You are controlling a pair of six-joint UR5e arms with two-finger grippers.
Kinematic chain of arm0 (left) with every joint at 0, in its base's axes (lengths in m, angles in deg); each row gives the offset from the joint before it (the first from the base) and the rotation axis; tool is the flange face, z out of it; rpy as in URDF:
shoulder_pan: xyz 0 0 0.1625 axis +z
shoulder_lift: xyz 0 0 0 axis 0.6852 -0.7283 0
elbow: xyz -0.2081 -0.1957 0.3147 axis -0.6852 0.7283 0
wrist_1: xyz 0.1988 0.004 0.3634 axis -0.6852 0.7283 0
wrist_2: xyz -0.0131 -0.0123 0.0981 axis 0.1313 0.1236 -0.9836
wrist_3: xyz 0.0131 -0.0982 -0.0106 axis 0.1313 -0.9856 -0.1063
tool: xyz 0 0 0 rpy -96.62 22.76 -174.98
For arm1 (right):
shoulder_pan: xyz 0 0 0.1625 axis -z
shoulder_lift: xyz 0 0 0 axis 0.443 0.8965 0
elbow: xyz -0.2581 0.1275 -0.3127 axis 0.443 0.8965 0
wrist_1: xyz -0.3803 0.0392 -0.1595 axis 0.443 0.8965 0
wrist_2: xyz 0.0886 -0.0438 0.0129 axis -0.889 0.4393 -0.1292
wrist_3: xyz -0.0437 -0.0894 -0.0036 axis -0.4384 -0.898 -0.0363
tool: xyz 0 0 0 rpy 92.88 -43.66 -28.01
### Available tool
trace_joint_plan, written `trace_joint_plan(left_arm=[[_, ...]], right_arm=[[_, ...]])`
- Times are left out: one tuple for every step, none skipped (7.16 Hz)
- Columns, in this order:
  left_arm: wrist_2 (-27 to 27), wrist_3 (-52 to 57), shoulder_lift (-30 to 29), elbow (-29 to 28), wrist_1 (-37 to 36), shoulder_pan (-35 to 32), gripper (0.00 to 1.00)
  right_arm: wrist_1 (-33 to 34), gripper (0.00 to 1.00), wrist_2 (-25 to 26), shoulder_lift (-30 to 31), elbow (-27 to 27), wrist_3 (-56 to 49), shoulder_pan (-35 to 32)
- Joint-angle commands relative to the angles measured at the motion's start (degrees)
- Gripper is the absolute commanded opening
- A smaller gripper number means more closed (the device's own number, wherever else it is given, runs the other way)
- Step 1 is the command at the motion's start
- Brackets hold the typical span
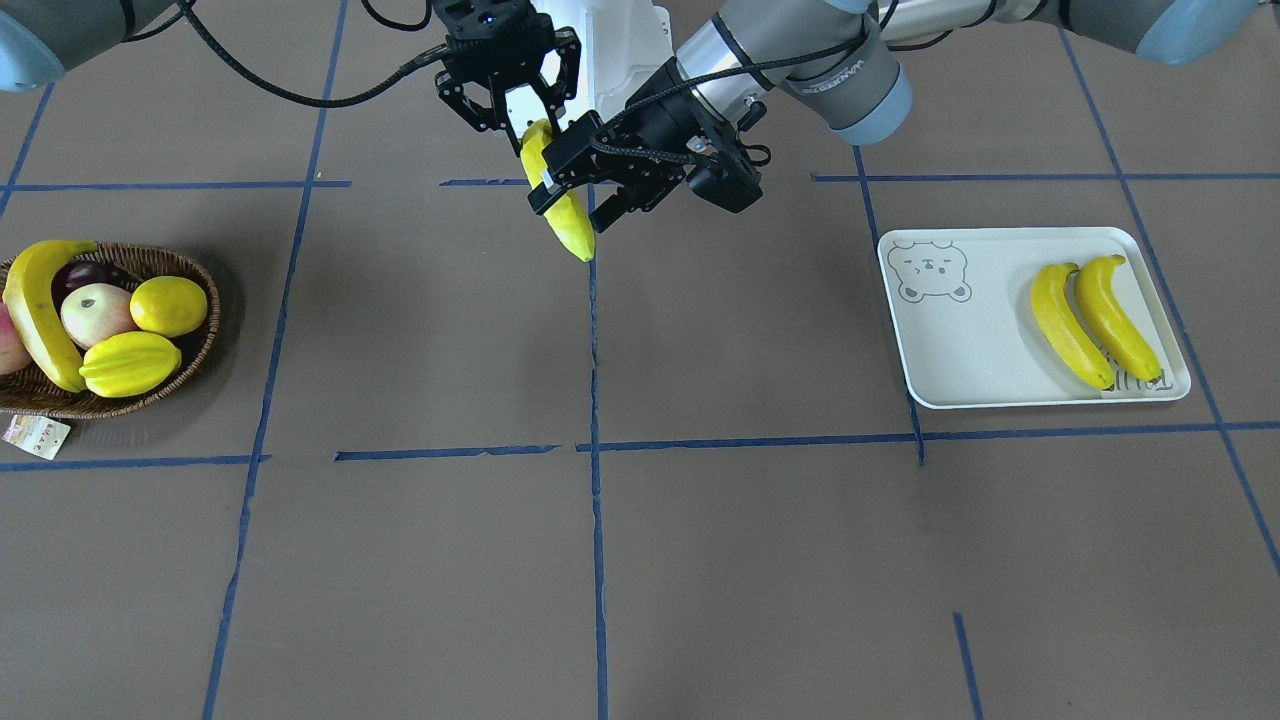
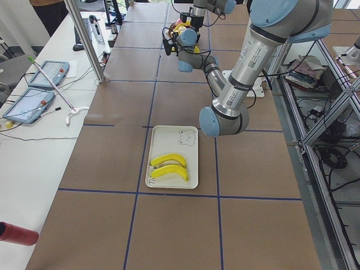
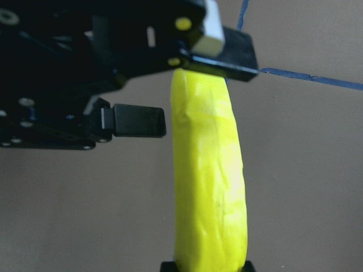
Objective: Transfer all bananas from basket to plate
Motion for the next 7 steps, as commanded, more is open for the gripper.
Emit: trace_joint_plan(left_arm=[[0.0, 0.0, -0.2, -0.2, 0.0, 1.3, 0.98], [0.0, -0.1, -0.2, -0.1, 0.0, 1.3, 0.55], [0.1, 0.3, 0.1, 0.0, 0.1, 1.3, 0.06], [0.1, 0.5, 0.2, 0.2, 0.0, 1.2, 0.00], [0.1, 0.4, 0.2, 0.3, 0.0, 1.2, 0.00], [0.1, 0.5, 0.2, 0.2, 0.0, 1.2, 0.00], [0.1, 0.5, 0.3, 0.2, 0.0, 1.1, 0.00]], right_arm=[[-0.1, 0.01, 0.0, 0.0, 0.1, 0.0, 0.0], [-0.1, 0.01, 0.0, 0.0, 0.0, 0.0, 0.0], [-0.1, 0.00, 0.0, 0.0, 0.1, 0.0, 0.0], [-0.1, 0.00, 0.0, 0.0, 0.0, 0.0, 0.0], [-0.1, 0.03, 0.0, 0.0, -0.2, 0.0, 0.0], [-0.2, 0.78, 0.0, 0.2, -0.3, 0.0, 0.0], [-0.2, 1.00, 0.0, 0.5, -0.8, 0.0, -0.1]])
